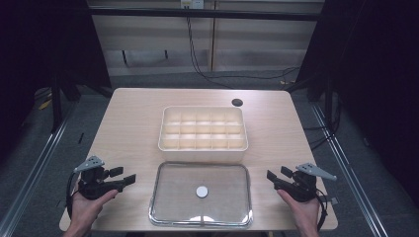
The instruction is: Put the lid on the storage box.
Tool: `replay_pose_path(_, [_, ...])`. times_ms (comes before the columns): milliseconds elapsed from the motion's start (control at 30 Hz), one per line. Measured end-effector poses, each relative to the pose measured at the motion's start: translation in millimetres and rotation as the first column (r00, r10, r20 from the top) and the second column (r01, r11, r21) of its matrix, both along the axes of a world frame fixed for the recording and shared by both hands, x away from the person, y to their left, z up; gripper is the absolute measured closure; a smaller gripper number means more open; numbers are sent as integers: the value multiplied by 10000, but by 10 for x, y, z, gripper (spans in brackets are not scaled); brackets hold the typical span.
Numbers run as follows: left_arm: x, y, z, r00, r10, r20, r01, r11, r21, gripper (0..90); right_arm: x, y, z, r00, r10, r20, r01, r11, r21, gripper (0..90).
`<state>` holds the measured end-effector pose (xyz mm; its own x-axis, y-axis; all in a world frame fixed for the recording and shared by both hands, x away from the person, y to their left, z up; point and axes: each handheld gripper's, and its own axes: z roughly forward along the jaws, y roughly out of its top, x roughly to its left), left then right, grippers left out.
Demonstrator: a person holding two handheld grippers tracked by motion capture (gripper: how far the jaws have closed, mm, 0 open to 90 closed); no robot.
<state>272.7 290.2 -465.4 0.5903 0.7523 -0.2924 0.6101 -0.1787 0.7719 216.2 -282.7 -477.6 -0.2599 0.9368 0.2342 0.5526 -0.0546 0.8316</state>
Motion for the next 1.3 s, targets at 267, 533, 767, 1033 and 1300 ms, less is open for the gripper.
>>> replay_pose_path(267, [-29, -25, -19, 9989, -440, -154, 439, 9990, -54, 391, -28, 27, 33, 9995, 182, -262, -181, 9998, 56, 375])
replay_pose_path(533, [-23, -100, 9, 9962, -761, -432, 781, 9959, 452, 394, -59, 144, 205, 9956, 719, -598, -719, 9974, 27, 414])
replay_pose_path(767, [95, -242, 57, 9917, -1045, -754, 1072, 9937, 333, 349, 16, 242, 311, 9861, 1322, -1012, -1298, 9911, 297, 402])
replay_pose_path(1033, [203, -565, 49, 9879, -1385, -698, 1448, 9850, 937, 325, 286, 446, 268, 9678, 1906, -1643, -1921, 9814, 67, 363])
replay_pose_path(1300, [189, -529, -146, 9768, -1730, -1261, 1839, 9797, 803, 418, 338, 562, 68, 9555, 2111, -2060, -2180, 9759, -114, 429])
